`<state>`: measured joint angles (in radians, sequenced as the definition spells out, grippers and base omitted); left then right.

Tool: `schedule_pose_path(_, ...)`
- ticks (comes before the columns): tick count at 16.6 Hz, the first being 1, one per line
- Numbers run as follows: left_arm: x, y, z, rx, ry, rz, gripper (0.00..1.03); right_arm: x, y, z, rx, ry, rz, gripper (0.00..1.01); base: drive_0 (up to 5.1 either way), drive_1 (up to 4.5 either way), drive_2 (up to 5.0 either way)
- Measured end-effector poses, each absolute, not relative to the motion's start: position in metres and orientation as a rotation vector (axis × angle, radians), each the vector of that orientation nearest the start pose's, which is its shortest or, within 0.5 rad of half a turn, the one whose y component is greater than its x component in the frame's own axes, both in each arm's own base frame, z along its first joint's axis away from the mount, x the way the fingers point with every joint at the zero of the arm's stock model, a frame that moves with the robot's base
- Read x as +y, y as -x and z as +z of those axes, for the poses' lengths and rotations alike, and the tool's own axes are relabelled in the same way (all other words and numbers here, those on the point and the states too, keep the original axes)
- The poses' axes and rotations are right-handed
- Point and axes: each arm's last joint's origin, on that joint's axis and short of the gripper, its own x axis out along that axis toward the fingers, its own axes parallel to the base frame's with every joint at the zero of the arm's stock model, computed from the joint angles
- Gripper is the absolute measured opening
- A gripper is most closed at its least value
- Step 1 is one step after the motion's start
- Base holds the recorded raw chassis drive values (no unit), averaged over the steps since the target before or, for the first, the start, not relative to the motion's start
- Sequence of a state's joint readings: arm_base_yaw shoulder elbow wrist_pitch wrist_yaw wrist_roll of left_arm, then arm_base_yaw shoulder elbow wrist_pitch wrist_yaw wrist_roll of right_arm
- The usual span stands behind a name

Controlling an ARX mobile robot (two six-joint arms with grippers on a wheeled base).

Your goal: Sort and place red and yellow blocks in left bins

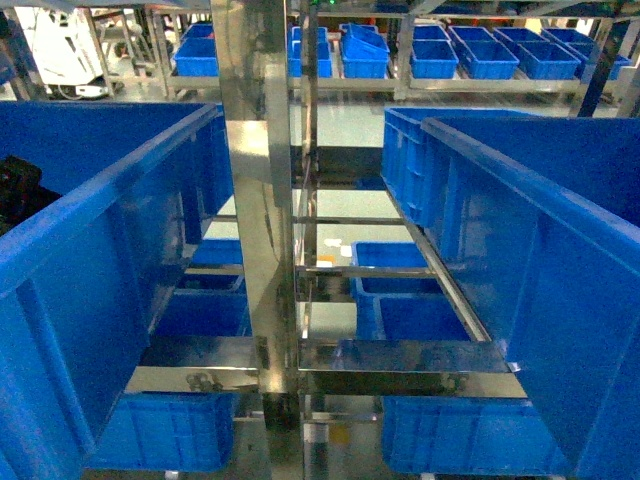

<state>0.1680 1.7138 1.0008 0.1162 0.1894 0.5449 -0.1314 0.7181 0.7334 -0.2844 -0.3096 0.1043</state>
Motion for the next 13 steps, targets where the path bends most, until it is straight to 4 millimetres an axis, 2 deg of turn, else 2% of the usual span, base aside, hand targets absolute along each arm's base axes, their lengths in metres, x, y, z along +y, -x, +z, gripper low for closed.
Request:
schedule_pose_path(3, 0.055, -0.327, 0.241, 0.474, -0.352, -0.177, 0.98, -0.012, -0.157, 0.316, 0.272, -0.162, 0.163, 0.98, 0.0, 0.0, 0.0)
schedule_pose_path(5, 0.056, -0.301, 0.272, 0.409, -0.291, -0.173, 0.98, -0.012, -0.157, 0.316, 0.272, -0.162, 0.163, 0.98, 0.0, 0.0, 0.0)
schedule_pose_path(6, 0.058, -0.28, 0.279, 0.428, -0.238, -0.179, 0.98, -0.012, -0.157, 0.316, 0.272, -0.162, 0.163, 0.98, 0.0, 0.0, 0.0)
schedule_pose_path(8, 0.056, -0.255, 0.288, 0.425, -0.198, -0.217, 0.98, -0.012, -0.157, 0.316, 0.272, -0.162, 0.163, 0.98, 0.0, 0.0, 0.0)
schedule_pose_path(10, 0.045, -0.227, 0.308, 0.355, -0.199, -0.279, 0.98, -0.012, -0.157, 0.316, 0.272, -0.162, 0.163, 0.98, 0.0, 0.0, 0.0)
schedule_pose_path(11, 0.038, -0.219, 0.316, 0.32, -0.211, -0.307, 0.98, -0.012, -0.157, 0.316, 0.271, -0.162, 0.164, 0.98, 0.0, 0.0, 0.0)
schedule_pose_path(13, 0.037, -0.22, 0.316, 0.32, -0.209, -0.319, 0.98, -0.012, -0.157, 0.316, 0.272, -0.162, 0.163, 0.98, 0.0, 0.0, 0.0)
